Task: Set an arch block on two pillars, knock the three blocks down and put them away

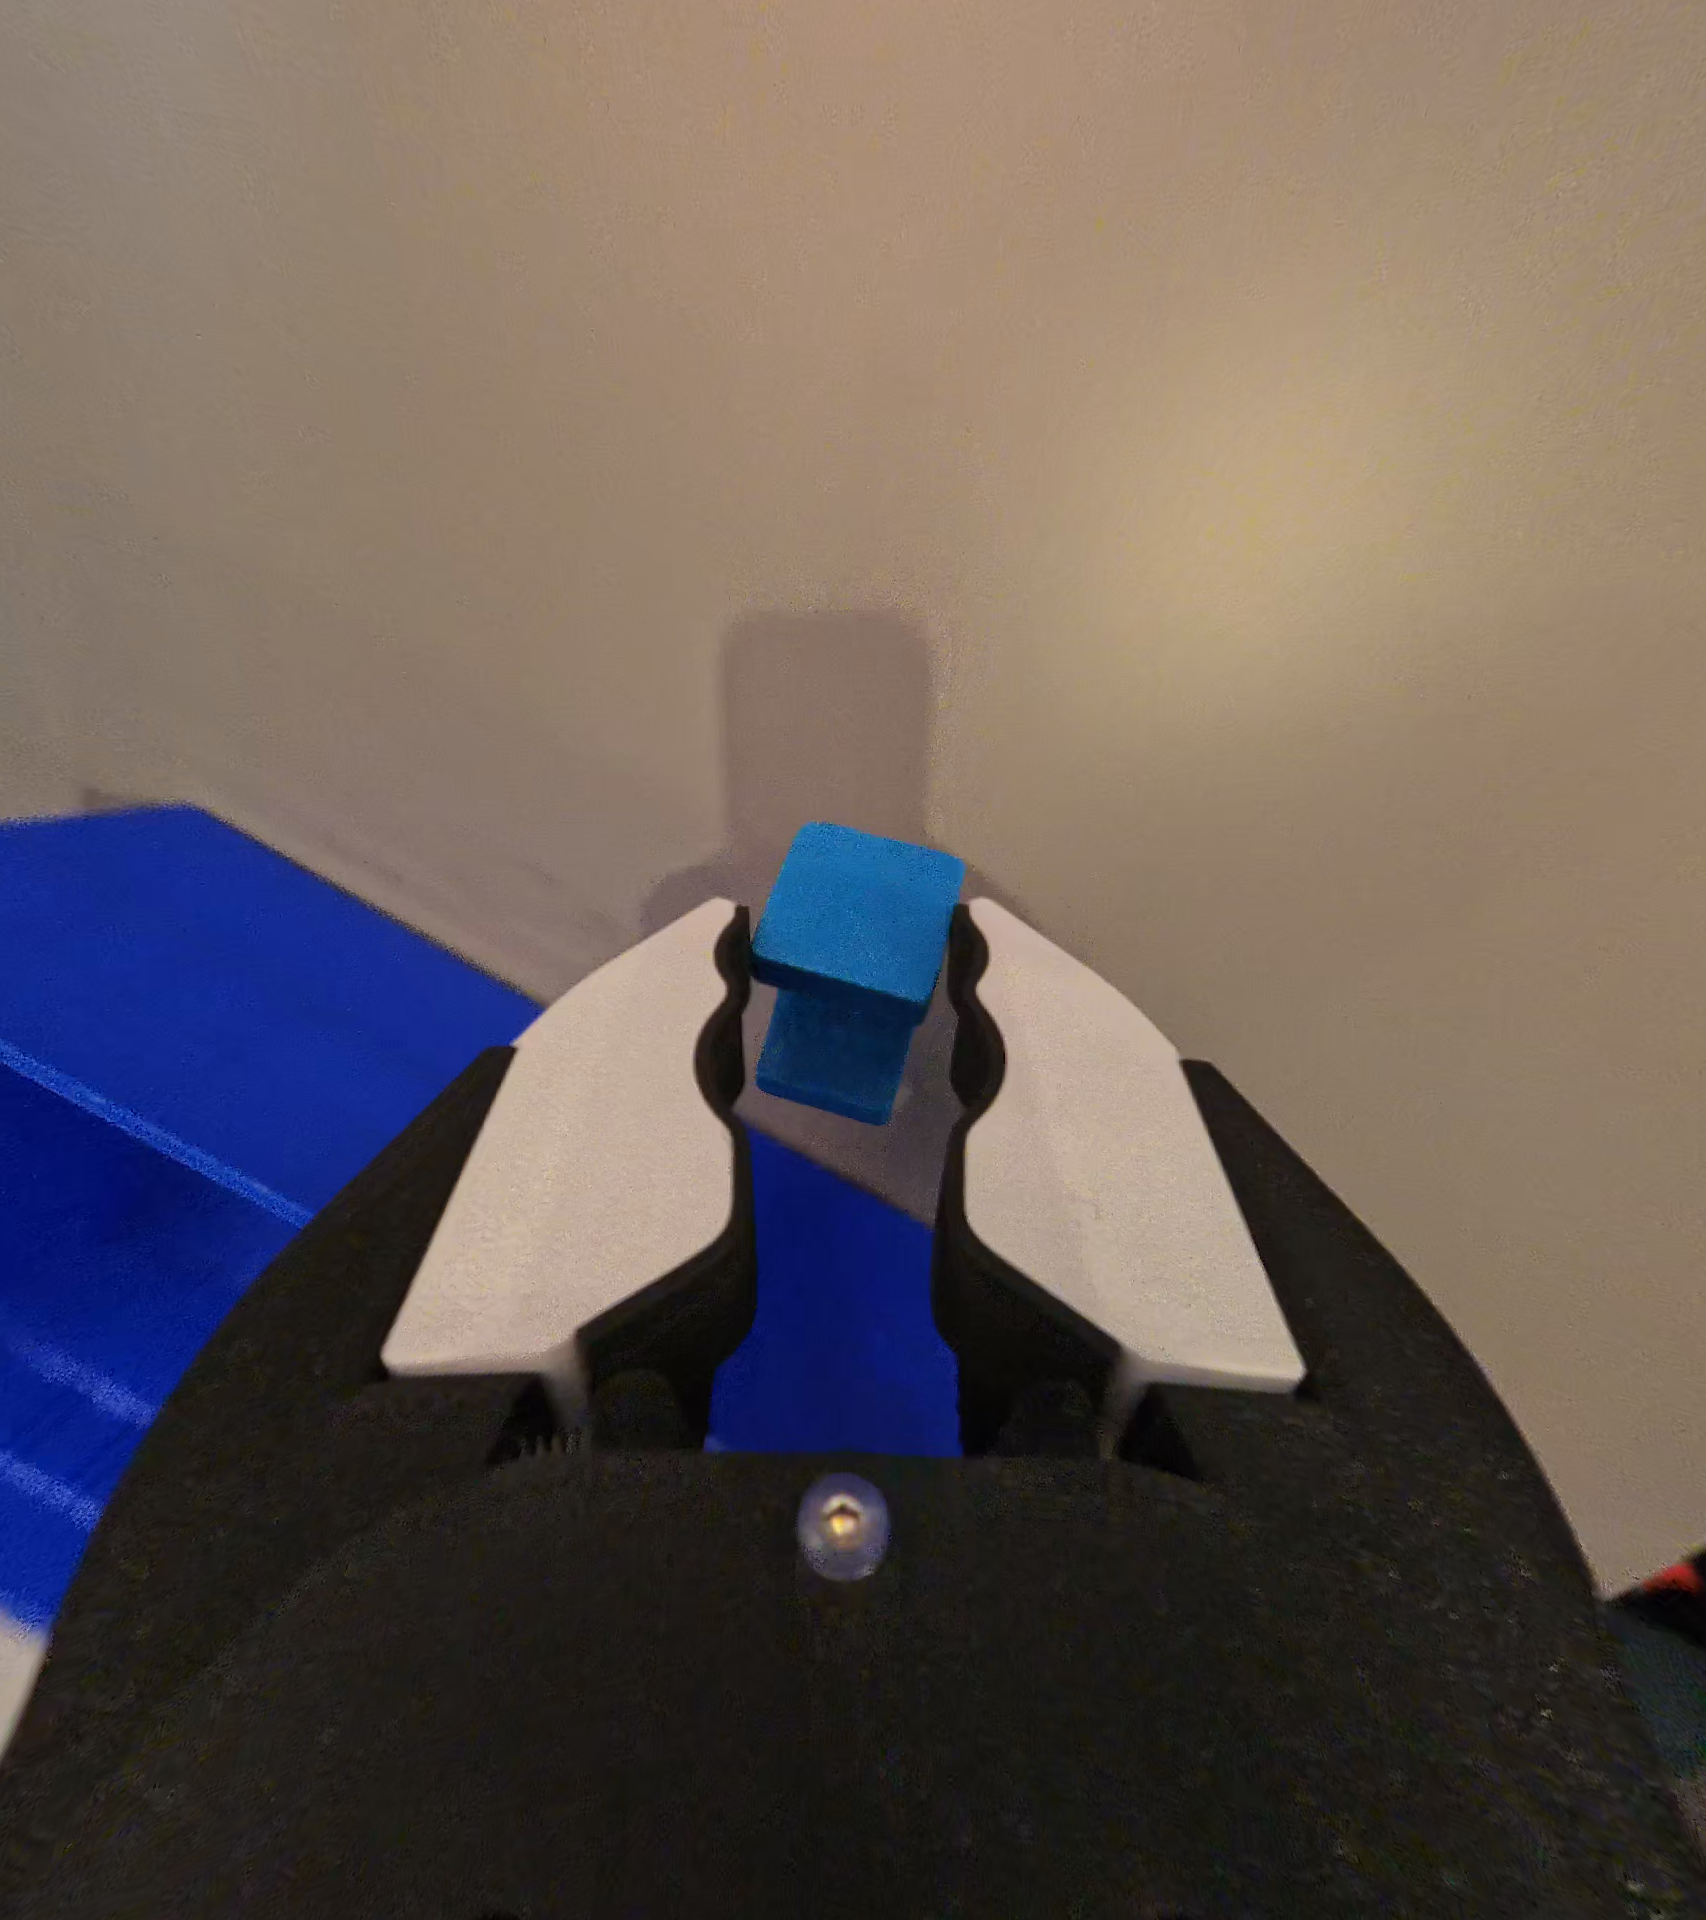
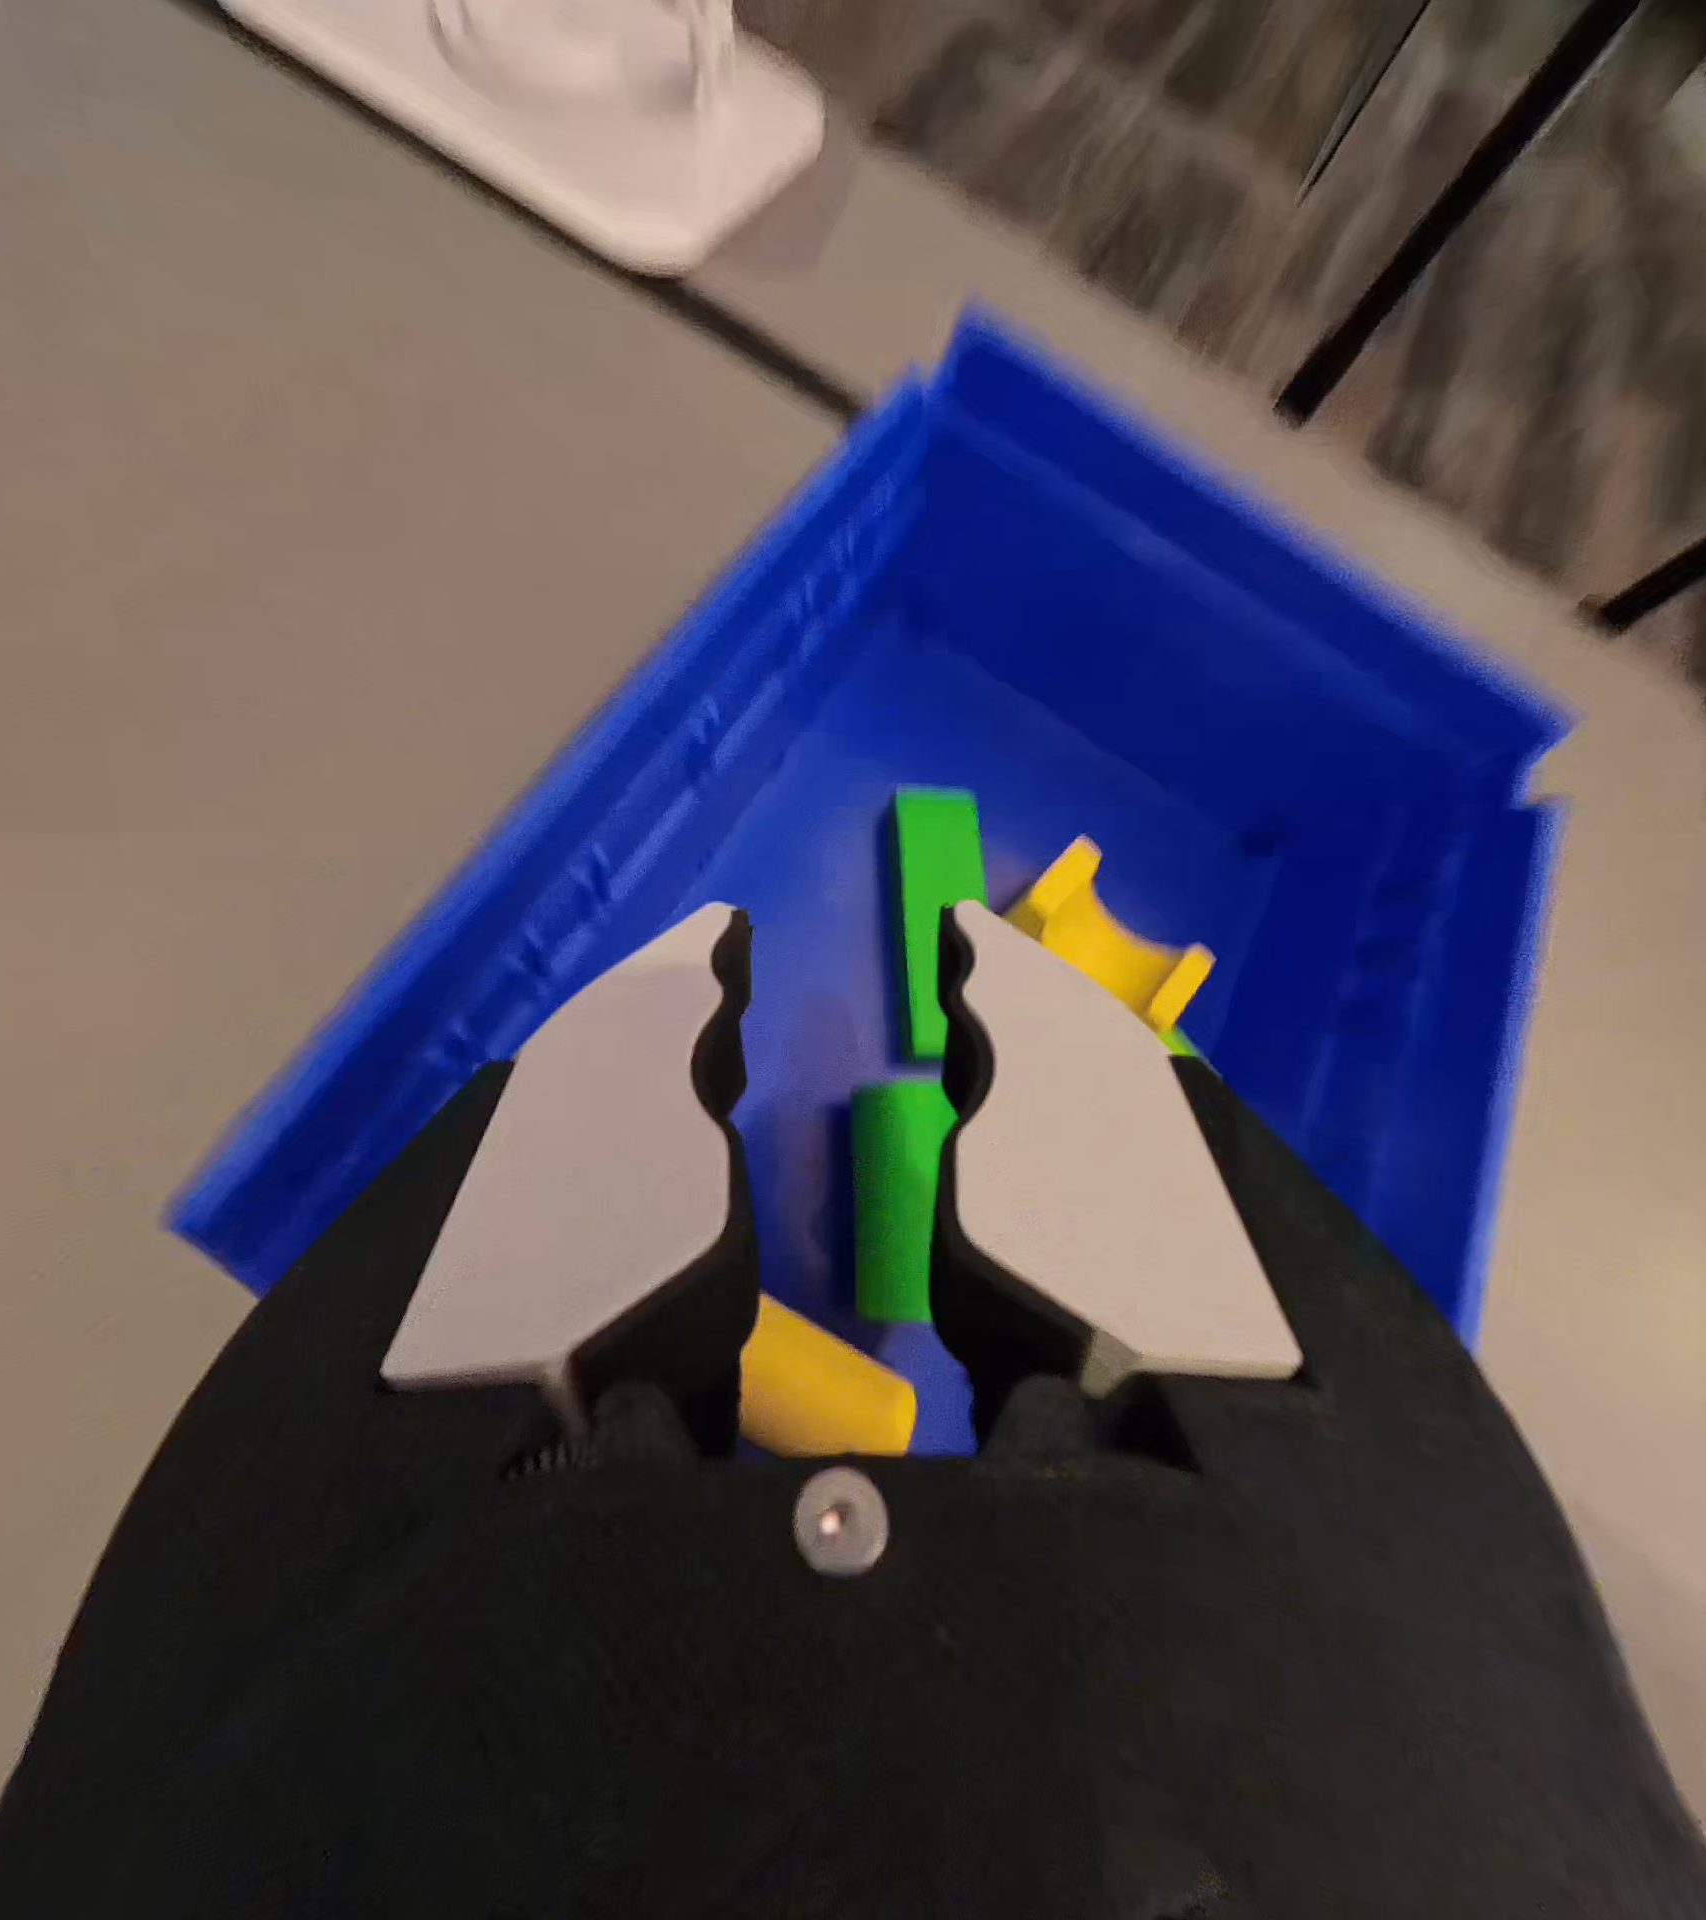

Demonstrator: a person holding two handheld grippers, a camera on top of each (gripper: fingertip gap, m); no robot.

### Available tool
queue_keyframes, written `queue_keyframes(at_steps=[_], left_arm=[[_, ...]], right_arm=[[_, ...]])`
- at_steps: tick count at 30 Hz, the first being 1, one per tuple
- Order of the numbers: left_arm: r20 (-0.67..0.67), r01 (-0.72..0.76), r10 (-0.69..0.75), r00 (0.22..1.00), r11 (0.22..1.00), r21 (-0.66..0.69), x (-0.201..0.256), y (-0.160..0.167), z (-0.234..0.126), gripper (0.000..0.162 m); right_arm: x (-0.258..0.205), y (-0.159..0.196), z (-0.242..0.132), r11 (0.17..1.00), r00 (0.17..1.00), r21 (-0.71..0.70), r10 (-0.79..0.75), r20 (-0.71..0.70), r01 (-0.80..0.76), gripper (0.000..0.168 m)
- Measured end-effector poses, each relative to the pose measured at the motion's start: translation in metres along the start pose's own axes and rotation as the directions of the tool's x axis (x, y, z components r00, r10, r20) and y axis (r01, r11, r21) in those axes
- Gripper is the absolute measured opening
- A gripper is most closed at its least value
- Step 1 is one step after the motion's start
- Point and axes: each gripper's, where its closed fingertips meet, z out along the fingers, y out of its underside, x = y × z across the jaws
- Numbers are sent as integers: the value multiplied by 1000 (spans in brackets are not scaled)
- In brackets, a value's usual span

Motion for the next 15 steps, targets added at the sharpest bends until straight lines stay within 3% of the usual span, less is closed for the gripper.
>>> queue_keyframes(at_steps=[3, 5, 7, 9, 13, 14, 15], left_arm=[[-160, 57, 1, 987, 931, 361, 13, -41, -54, 37], [-286, 125, 50, 957, 818, 561, 27, -64, -94, 37], [-351, 166, 136, 926, 690, 705, 39, -79, -129, 37], [-389, 187, 199, 900, 630, 753, 51, -83, -147, 37], [-379, 157, 245, 892, 618, 770, 67, -87, -151, 37], [-383, 153, 256, 888, 621, 769, 70, -87, -151, 37], [-394, 158, 264, 880, 620, 768, 73, -87, -152, 41]], right_arm=[[-53, -58, -23, 964, 993, 261, -74, 93, 48, 36], [-114, -88, -32, 919, 946, 394, -143, 291, 17, 40], [-177, -107, -39, 888, 837, 451, -180, 517, -87, 55], [-220, -120, -38, 880, 738, 440, -176, 651, -178, 59], [-271, -129, -28, 898, 620, 384, -180, 764, -213, 69], [-280, -127, -30, 904, 589, 383, -208, 781, -188, 62], [-283, -126, -31, 901, 594, 401, -235, 769, -163, 36]])
